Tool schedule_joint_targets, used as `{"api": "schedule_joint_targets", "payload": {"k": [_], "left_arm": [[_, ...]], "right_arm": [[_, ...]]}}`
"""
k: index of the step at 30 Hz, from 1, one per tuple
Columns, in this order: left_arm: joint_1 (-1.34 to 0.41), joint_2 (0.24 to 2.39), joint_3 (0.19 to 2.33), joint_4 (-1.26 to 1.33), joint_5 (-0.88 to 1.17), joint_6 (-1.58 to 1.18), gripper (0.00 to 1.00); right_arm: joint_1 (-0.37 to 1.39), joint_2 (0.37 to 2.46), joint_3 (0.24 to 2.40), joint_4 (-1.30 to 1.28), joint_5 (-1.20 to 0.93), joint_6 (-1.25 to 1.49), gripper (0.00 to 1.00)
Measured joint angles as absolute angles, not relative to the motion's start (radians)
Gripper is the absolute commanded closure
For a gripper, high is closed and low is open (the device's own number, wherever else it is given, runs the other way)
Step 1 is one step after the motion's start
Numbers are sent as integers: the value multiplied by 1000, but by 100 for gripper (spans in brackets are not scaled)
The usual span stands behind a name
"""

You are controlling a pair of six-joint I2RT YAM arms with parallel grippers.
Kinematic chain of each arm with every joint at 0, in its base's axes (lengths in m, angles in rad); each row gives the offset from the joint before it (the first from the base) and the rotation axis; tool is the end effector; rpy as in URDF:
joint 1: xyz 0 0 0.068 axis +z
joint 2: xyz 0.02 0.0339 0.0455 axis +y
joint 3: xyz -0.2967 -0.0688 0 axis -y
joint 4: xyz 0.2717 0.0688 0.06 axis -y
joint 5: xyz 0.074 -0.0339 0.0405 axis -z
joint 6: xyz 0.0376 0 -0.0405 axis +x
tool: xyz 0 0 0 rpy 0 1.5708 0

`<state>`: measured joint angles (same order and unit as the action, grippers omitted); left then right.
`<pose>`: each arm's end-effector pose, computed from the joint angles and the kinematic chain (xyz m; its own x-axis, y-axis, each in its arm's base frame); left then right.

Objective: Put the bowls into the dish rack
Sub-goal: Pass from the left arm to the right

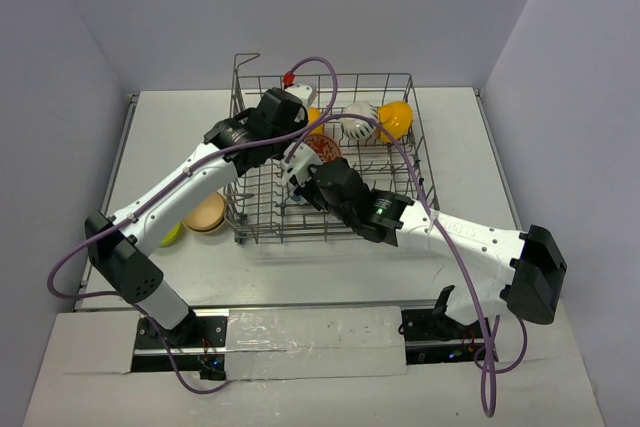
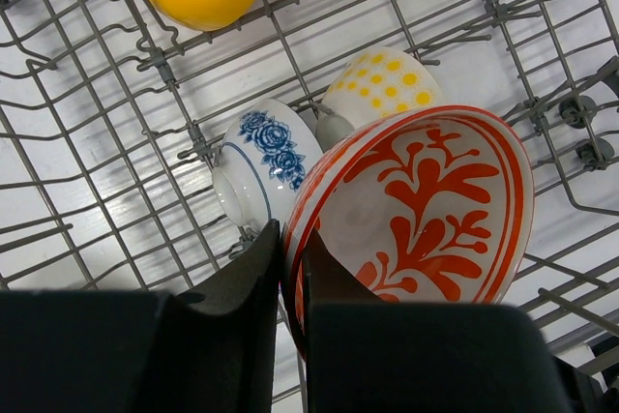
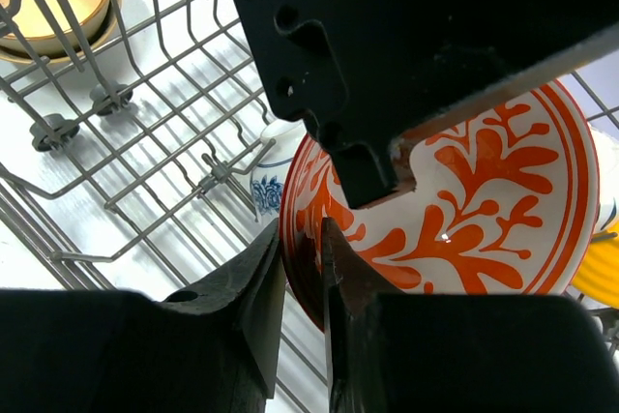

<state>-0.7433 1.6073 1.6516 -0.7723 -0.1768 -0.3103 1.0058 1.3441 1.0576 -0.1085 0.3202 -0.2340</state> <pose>0.2861 -0.2540 0.4081 -0.6404 0.1803 -0.7466 0.3927 0.9122 -0.1165 0.1878 0.2742 0.3412 -0.0506 -0.4909 -0.8698 -0.6763 0.6577 -0.3318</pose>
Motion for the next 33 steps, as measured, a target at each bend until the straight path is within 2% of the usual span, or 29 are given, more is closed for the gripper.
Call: {"api": "schedule_joint_targets", "payload": {"k": [3, 5, 11, 19, 25, 33], "left_arm": [[-744, 1607, 1647, -765, -176, -308, 100], [-744, 1607, 1642, -760, -176, -309, 100], [-746, 1607, 1634, -747, -172, -308, 100], [-745, 1607, 1623, -727, -150, -308, 93], [-745, 1607, 1613, -712, -136, -308, 93], [-744, 1615, 1605, -697, -113, -308, 84]], "right_arm": [[1006, 1344, 1058, -109, 320, -234, 91], [1006, 1344, 1058, -110, 320, -234, 100], [1006, 1344, 1054, -109, 320, -237, 100], [1006, 1344, 1052, -112, 321, -242, 100], [1006, 1344, 1052, -118, 321, -245, 100], [1006, 1344, 1052, -130, 321, -245, 100]]}}
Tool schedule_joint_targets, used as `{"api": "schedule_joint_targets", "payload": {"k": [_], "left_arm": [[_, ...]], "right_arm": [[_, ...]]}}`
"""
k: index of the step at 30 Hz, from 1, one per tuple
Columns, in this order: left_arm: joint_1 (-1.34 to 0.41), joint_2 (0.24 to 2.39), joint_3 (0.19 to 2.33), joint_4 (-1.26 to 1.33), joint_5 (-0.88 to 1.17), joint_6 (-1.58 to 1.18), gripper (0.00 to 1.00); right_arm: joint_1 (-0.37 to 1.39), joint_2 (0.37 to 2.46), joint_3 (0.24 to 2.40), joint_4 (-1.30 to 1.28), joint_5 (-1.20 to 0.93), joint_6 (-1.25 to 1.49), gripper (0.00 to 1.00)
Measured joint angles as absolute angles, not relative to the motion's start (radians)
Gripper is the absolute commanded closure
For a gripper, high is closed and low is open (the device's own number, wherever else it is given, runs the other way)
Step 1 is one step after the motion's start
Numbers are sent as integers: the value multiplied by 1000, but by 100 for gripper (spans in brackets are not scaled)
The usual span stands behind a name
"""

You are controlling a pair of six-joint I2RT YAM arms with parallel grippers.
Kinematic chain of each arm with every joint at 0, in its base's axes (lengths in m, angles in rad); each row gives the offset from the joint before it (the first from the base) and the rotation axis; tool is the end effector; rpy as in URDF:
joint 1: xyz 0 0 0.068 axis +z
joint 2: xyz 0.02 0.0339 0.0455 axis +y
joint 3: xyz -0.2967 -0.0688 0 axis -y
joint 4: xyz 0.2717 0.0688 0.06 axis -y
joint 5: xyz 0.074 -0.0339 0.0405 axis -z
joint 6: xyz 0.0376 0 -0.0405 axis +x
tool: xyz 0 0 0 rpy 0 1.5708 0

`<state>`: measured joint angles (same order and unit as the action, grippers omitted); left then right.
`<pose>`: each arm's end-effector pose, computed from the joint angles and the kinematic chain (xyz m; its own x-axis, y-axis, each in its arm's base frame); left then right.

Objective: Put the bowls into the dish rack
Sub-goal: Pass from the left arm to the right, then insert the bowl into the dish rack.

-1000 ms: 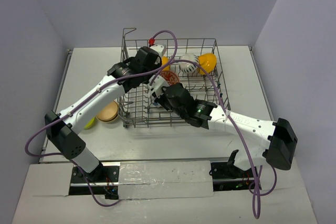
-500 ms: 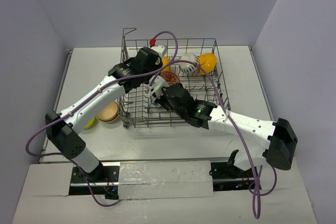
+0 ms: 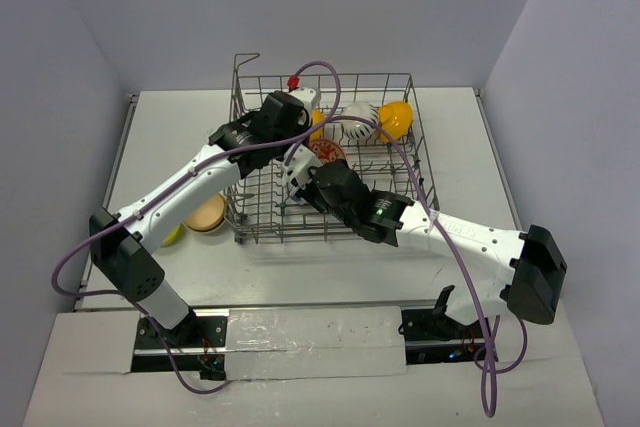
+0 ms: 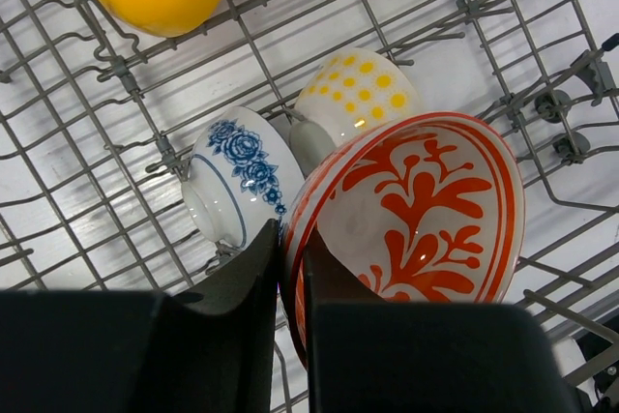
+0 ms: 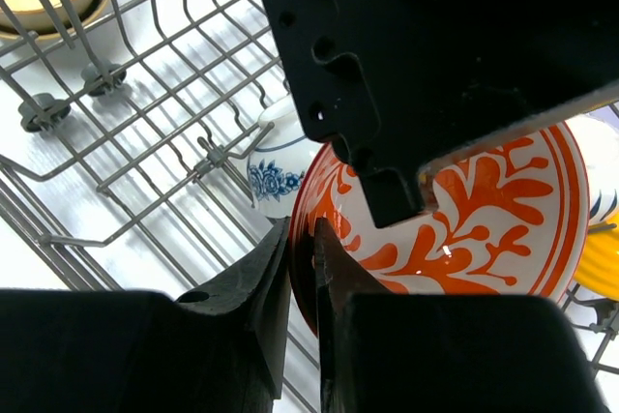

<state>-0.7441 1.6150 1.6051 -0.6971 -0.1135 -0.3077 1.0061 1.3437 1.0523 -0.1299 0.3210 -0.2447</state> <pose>0.2898 -0.2611 0.3949 -0.6401 0.1802 -0.7469 0.4362 0.8855 -0.1602 0.1870 0.2731 0.3371 -0.0555 -0.5171 -0.8541 -0.6812 0.6450 -0.3463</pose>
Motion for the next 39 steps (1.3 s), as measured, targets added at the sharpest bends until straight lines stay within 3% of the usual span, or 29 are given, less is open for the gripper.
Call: {"api": "schedule_joint_targets", "payload": {"k": [21, 39], "left_arm": [[-739, 1618, 1589, -629, -5, -387, 55], [-742, 1695, 1616, -588, 36, -500, 44]], "right_arm": [[1003, 1344, 1038, -127, 377, -216, 100], [982, 1337, 1017, -143, 376, -180, 100]]}}
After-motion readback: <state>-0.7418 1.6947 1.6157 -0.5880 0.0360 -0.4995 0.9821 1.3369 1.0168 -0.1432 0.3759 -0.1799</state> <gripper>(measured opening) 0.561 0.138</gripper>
